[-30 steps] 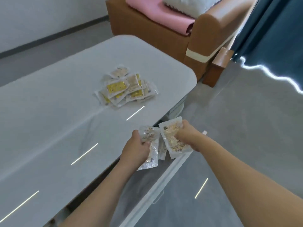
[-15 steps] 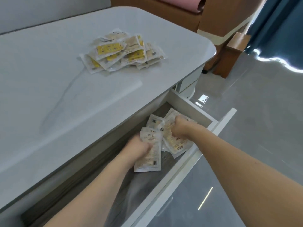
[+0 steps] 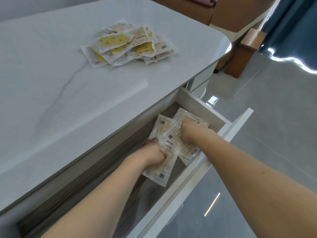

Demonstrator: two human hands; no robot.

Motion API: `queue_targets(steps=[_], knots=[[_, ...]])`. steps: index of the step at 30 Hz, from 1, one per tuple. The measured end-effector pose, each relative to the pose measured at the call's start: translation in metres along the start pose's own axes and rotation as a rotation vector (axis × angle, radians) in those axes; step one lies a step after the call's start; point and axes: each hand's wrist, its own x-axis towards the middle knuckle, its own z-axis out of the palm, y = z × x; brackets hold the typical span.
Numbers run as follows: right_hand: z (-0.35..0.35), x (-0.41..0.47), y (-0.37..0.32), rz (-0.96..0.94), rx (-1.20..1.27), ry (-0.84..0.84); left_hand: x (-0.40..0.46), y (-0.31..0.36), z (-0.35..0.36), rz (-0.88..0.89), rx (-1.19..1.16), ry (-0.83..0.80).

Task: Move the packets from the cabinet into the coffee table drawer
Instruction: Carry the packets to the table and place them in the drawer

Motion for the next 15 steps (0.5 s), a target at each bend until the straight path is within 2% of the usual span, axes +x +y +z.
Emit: queue_targets(steps=[6, 10, 15], knots=[[-0.072, -0.072, 0.001, 0.017, 0.088, 0.082, -0.063, 0.062, -0.067, 0.032, 0.108, 0.098], [-0.165, -0.149, -0.003, 0.015, 0.138, 0.073, -0.143, 0.126, -0.149, 0.089, 0.092, 0.103], [-0.312, -0.269, -0.026, -0.062, 0.215, 0.148, -0.269, 0.204, -0.271, 0.18, 0.114, 0.278]])
